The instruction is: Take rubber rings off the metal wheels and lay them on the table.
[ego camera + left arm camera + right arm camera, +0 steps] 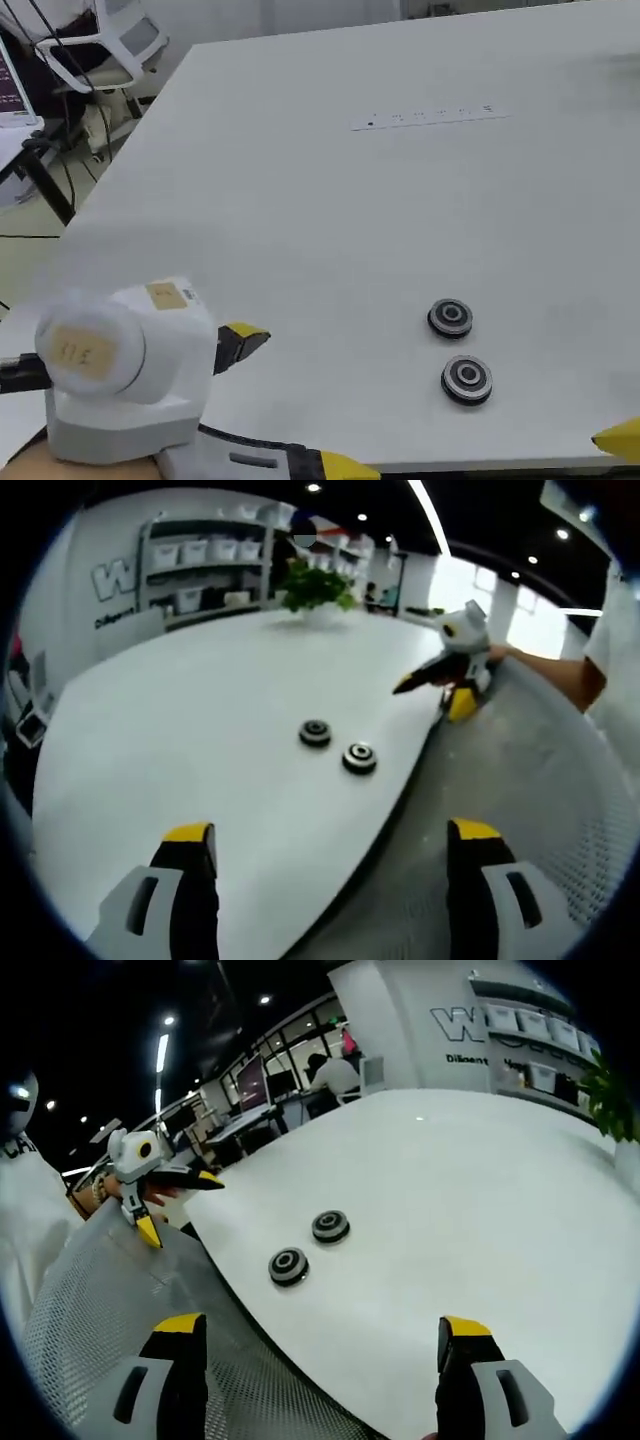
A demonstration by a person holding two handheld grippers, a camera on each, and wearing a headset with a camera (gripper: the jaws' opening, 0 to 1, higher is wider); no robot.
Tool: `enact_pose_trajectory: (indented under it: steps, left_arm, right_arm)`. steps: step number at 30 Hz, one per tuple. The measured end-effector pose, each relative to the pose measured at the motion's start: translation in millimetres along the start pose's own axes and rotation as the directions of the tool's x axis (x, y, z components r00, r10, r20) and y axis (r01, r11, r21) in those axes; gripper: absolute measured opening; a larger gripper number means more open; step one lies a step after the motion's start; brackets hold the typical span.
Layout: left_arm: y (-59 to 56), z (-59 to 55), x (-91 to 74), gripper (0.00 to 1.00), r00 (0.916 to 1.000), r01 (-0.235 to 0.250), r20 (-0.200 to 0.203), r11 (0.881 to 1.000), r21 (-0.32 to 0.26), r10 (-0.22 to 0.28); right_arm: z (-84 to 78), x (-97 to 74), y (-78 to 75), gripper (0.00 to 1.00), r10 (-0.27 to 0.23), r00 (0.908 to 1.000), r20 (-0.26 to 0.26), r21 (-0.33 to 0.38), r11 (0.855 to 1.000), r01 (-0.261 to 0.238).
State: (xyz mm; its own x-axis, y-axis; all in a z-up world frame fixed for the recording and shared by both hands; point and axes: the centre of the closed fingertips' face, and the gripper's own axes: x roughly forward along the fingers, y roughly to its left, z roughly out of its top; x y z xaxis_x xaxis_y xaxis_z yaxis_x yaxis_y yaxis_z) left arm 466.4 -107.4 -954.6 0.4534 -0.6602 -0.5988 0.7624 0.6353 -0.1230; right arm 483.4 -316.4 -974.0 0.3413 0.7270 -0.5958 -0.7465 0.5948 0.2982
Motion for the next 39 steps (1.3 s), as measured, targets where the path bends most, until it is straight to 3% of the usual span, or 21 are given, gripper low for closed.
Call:
enact_pose_trajectory:
  steps: [5, 14, 18, 24, 28, 33, 39]
  left_arm:
    - [1.5, -0.6, -1.2, 0.98, 0.9999, -0.013, -0.003, 1.0, 0.017, 0.013]
    - [5.0, 12.5, -5.4, 0.98, 0.9968, -0.025, 0.076, 1.0, 0.0, 0.025]
    - [7.8, 11.7, -6.0, 0.97, 0.9965, -0.047, 0.069, 0.999, 0.01, 0.046]
    - [9.6, 11.2, -6.5, 0.96, 0.9956, -0.063, 0.069, 0.998, -0.001, 0.063]
    - [11.7, 13.9, -7.6, 0.96, 0.9937, -0.073, 0.084, 0.997, -0.012, 0.074]
    - [14.0, 11.0, -8.0, 0.96, 0.9937, -0.091, 0.065, 0.996, -0.008, 0.091]
    - [17.6, 12.7, -10.1, 0.95, 0.9907, -0.104, 0.084, 0.994, -0.039, 0.107]
  right_arm:
    - [0.8, 1.7, 8.3, 0.95, 0.044, 0.999, 0.002, -0.012, 0.999, -0.044]
    - [-0.9, 3.0, 15.3, 0.95, 0.081, 0.9965, -0.021, -0.071, 0.994, -0.082]
    - [-5.1, 4.1, 16.2, 0.95, 0.085, 0.9951, -0.05, -0.114, 0.989, -0.09]
    - [2.1, 4.1, 25.2, 0.93, 0.132, 0.9911, -0.011, -0.117, 0.984, -0.133]
    - [4.7, 2.9, 25.1, 0.93, 0.133, 0.9912, 0.004, -0.12, 0.984, -0.131]
    - [3.2, 2.3, 26.7, 0.92, 0.14, 0.9901, -0.003, -0.13, 0.982, -0.139]
    - [1.8, 3.8, 28.7, 0.91, 0.157, 0.9875, -0.006, -0.122, 0.98, -0.157]
